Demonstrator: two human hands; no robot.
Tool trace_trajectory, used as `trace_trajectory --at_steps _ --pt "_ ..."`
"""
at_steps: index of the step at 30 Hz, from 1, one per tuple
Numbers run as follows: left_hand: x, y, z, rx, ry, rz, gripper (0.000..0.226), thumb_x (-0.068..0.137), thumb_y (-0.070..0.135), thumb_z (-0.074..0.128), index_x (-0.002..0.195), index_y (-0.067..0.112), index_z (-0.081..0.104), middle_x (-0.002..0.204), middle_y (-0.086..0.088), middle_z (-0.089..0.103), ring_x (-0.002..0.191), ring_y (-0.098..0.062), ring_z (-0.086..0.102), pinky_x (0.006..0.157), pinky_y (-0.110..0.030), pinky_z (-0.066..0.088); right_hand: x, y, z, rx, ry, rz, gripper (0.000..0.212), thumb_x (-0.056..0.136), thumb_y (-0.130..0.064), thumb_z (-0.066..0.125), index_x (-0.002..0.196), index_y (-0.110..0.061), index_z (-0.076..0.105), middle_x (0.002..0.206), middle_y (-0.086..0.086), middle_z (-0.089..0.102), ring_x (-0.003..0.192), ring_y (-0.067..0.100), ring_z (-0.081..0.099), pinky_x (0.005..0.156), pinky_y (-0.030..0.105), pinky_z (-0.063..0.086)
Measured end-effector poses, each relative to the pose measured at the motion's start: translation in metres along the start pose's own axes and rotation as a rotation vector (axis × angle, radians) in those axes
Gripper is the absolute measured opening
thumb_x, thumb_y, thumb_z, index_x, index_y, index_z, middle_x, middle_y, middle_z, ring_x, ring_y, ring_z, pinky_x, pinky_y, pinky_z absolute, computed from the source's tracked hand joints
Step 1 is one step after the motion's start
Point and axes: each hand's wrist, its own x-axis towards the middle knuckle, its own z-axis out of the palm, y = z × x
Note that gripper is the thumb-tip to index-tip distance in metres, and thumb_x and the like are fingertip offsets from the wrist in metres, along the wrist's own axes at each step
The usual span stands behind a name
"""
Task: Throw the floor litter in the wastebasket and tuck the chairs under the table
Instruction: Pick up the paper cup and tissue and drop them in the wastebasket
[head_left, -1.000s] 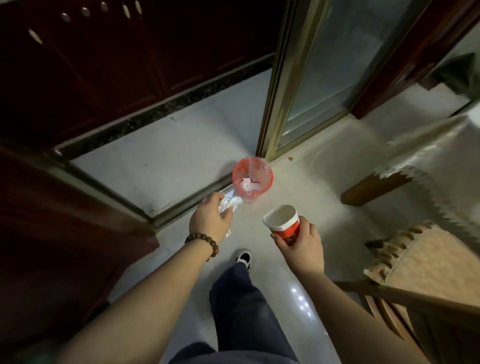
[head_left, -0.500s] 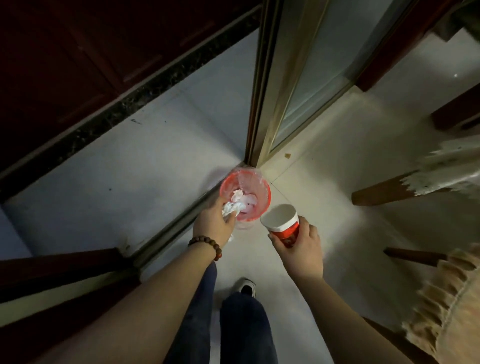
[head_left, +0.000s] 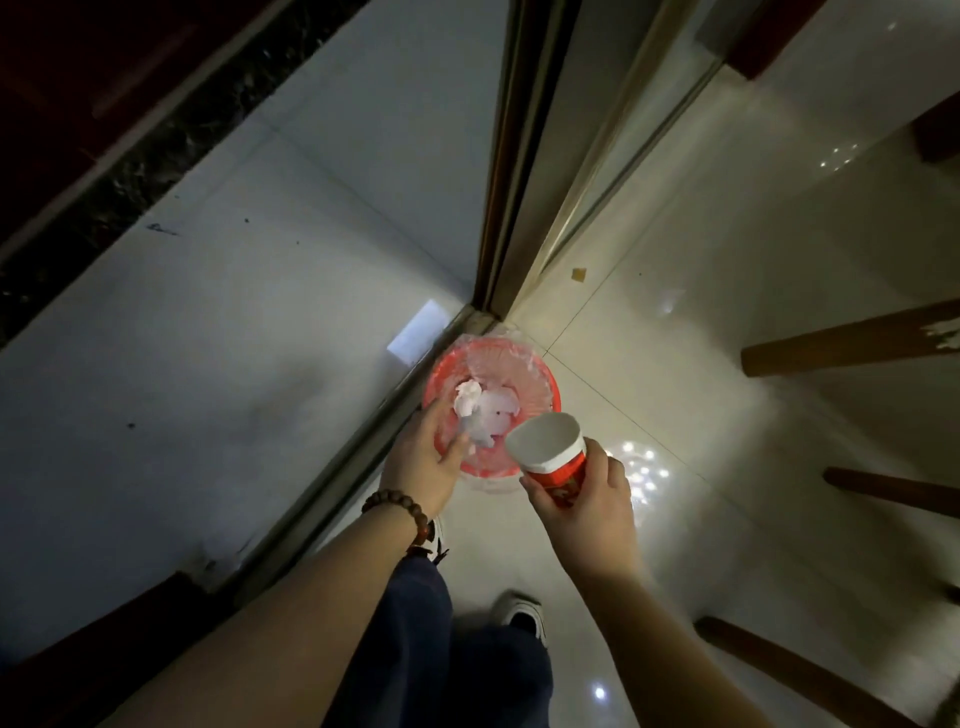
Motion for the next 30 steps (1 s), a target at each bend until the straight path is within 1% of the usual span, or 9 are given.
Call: trace_trajectory --at_steps 3,7,9,12,17,19,21,26,30 --pt "0.000 -0.013 -0.011 0.057 0.063 -0.059 0.056 0.089 0.050 0.049 0.140 0.035 0.034 0.136 -0.006 0.051 0.117 -0.026 0.051 0.091 -0.030 0.038 0.016 -0.011 0.017 0.003 -0.009 0.000 0.078 0.071 -0.053 0.074 0.131 -0.016 0.042 0.115 0.009 0.053 0.103 0.028 0.052 0.086 0.047 0.049" --pt "0.002 -0.018 -0.024 0.174 0.103 -0.020 0.057 0.092 0.039 0.050 0.143 0.023 0.032 0.148 -0.006 0.036 0.133 -0.022 0.034 0.104 -0.036 0.032 0.039 -0.023 0.040 0.009 -0.028 0.026 0.086 0.071 -0.061 0.070 0.137 -0.019 0.035 0.122 0.010 0.053 0.109 0.029 0.052 0.090 0.048 0.049" --pt "0.005 -0.017 -0.027 0.234 0.115 0.000 0.057 0.092 0.037 0.051 0.143 0.020 0.031 0.149 -0.008 0.032 0.136 -0.022 0.028 0.106 -0.037 0.029 0.048 -0.025 0.051 0.008 -0.063 0.040 0.094 0.072 -0.064 0.067 0.144 -0.020 0.026 0.132 0.009 0.049 0.117 0.029 0.048 0.097 0.048 0.046" --pt "0.007 -0.015 -0.030 0.283 0.121 0.033 0.059 0.092 0.039 0.050 0.143 0.018 0.031 0.150 -0.008 0.031 0.138 -0.022 0.025 0.107 -0.036 0.028 0.057 -0.022 0.062 -0.007 -0.113 0.044 0.102 0.074 -0.065 0.065 0.150 -0.019 0.014 0.147 0.009 0.039 0.131 0.029 0.038 0.106 0.049 0.038" --pt "0.009 -0.008 -0.032 0.321 0.112 0.071 0.061 0.091 0.041 0.049 0.144 0.017 0.029 0.152 -0.007 0.027 0.140 -0.020 0.018 0.110 -0.035 0.022 0.053 -0.015 0.060 -0.041 -0.092 0.029 0.096 0.079 -0.062 0.059 0.151 -0.016 0.014 0.154 0.010 0.028 0.140 0.028 0.026 0.113 0.047 0.029" --pt "0.007 -0.001 -0.034 0.341 0.110 0.090 0.063 0.091 0.044 0.047 0.144 0.017 0.027 0.153 -0.007 0.026 0.141 -0.020 0.015 0.111 -0.036 0.019 0.047 -0.013 0.053 -0.075 -0.074 0.028 0.094 0.083 -0.062 0.054 0.151 -0.014 0.012 0.157 0.011 0.020 0.144 0.027 0.018 0.118 0.042 0.020" --pt "0.003 0.011 -0.038 0.367 0.108 0.108 0.066 0.090 0.048 0.045 0.145 0.017 0.026 0.153 -0.007 0.025 0.142 -0.021 0.015 0.112 -0.039 0.019 0.039 -0.014 0.042 -0.087 -0.056 0.029 0.092 0.085 -0.063 0.051 0.151 -0.015 0.010 0.159 0.010 0.014 0.146 0.024 0.011 0.118 0.039 0.014" --pt "-0.021 0.063 -0.056 0.434 0.078 0.186 0.067 0.088 0.055 0.040 0.145 0.022 0.023 0.152 -0.005 0.027 0.142 -0.025 0.015 0.113 -0.045 0.023 0.012 -0.032 -0.016 -0.085 0.019 0.042 0.086 0.088 -0.060 0.048 0.151 -0.014 0.012 0.159 0.010 0.014 0.147 0.023 0.010 0.119 0.038 0.012" --pt "-0.052 0.118 -0.072 0.475 0.082 0.374 0.060 0.088 0.048 0.046 0.140 0.022 0.032 0.149 -0.005 0.034 0.140 -0.025 0.020 0.111 -0.041 0.020 -0.025 -0.047 -0.081 -0.068 0.121 0.102 0.084 0.088 -0.062 0.044 0.150 -0.014 0.015 0.158 0.011 0.017 0.146 0.024 0.012 0.118 0.037 0.012"
